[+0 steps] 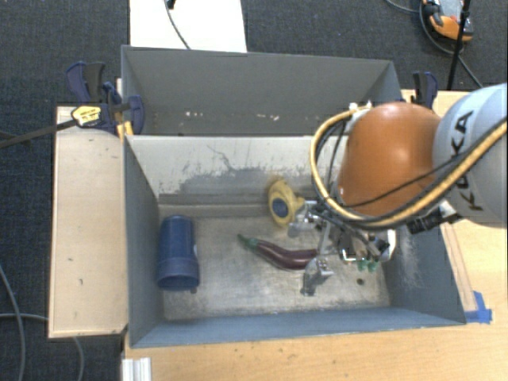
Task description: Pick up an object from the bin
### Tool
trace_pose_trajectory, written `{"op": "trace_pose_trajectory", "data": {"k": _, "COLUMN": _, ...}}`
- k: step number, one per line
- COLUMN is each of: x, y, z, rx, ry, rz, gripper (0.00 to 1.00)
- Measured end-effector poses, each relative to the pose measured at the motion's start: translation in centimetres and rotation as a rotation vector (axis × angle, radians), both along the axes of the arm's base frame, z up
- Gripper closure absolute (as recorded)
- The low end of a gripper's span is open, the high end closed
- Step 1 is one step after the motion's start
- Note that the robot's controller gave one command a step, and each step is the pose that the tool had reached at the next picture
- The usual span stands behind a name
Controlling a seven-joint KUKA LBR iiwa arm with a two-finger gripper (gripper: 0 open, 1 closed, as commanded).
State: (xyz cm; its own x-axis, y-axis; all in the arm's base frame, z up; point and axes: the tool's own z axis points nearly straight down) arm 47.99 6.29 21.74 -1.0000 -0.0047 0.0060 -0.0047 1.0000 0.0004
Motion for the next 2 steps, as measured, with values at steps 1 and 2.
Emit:
{"op": "trace_pose_trajectory", "data": {"k": 1, "x": 0.2, "y": 0.0, "z": 0.4, "rx": 0.001, "ry": -0.008, "rz": -0.002, "gripper": 0.00}}
{"op": "trace_pose_trajectory", "data": {"k": 2, "x": 2.4, "y": -1.1, "z": -4.1, "rx": 0.001, "ry": -0.014, "rz": 0.084, "gripper": 0.00}}
